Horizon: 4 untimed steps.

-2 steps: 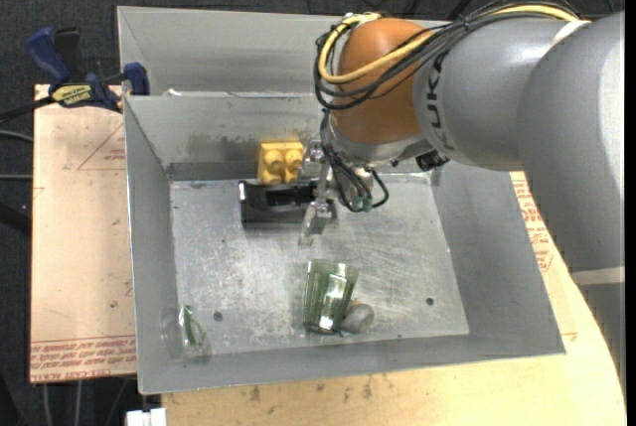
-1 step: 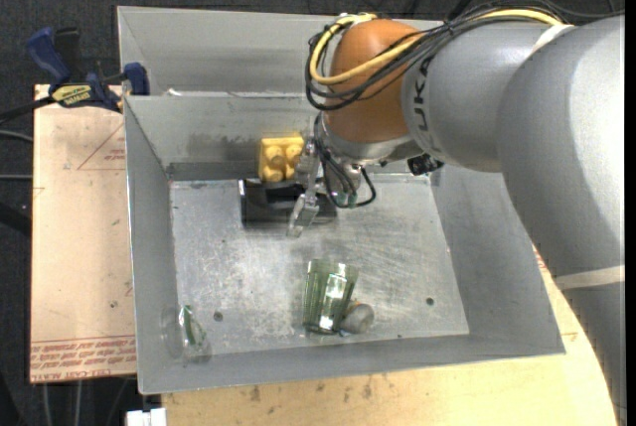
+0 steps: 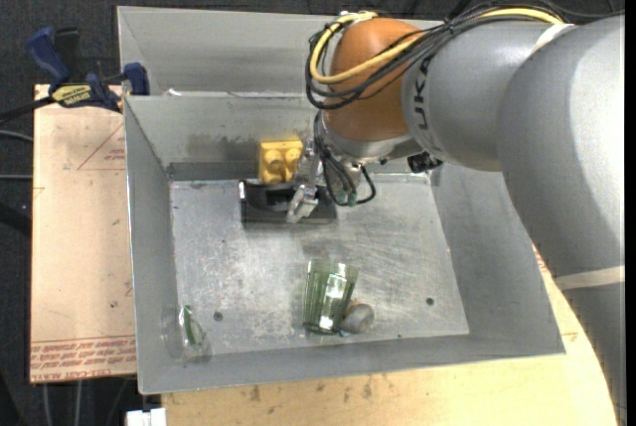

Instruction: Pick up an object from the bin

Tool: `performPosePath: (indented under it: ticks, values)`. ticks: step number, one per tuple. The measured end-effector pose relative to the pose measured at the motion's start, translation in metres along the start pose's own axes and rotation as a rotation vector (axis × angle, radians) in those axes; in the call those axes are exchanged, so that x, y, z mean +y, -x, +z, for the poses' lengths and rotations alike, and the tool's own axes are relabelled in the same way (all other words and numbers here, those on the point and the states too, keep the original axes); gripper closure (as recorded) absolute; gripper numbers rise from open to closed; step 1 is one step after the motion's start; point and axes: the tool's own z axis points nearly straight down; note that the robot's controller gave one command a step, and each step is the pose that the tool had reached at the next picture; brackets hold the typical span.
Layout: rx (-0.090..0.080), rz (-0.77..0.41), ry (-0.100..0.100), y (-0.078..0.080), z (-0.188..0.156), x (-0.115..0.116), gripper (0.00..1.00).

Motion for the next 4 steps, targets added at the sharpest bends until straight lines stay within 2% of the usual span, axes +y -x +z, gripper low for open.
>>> performPosePath:
  ticks: [4]
  values:
    - [0.0,0.0,0.0,0.0,0.0,0.0,1.0]
